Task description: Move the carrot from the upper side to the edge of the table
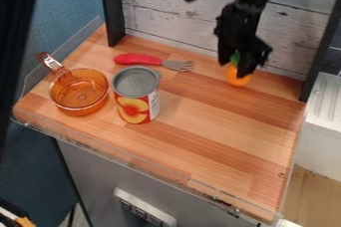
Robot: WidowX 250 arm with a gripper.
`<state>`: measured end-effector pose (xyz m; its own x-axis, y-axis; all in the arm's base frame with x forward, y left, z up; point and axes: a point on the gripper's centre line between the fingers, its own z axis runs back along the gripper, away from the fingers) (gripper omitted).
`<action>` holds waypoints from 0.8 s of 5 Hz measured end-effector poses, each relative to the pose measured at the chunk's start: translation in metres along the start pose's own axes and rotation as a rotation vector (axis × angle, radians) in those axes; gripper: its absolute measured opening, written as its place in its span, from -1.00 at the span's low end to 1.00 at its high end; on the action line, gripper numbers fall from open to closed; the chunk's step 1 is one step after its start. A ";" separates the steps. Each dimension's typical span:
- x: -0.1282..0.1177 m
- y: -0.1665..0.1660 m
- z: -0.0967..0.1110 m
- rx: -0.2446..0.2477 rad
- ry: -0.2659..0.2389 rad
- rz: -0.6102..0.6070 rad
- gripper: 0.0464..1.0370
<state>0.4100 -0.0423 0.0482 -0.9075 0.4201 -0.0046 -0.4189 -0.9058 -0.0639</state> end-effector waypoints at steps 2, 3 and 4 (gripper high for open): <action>0.033 0.011 0.041 -0.002 0.069 -0.046 0.10; 0.057 0.030 0.053 0.002 0.080 -0.097 0.10; 0.081 0.054 0.058 0.009 0.085 -0.166 0.10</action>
<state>0.3120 -0.0607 0.1023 -0.8202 0.5667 -0.0787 -0.5633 -0.8239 -0.0623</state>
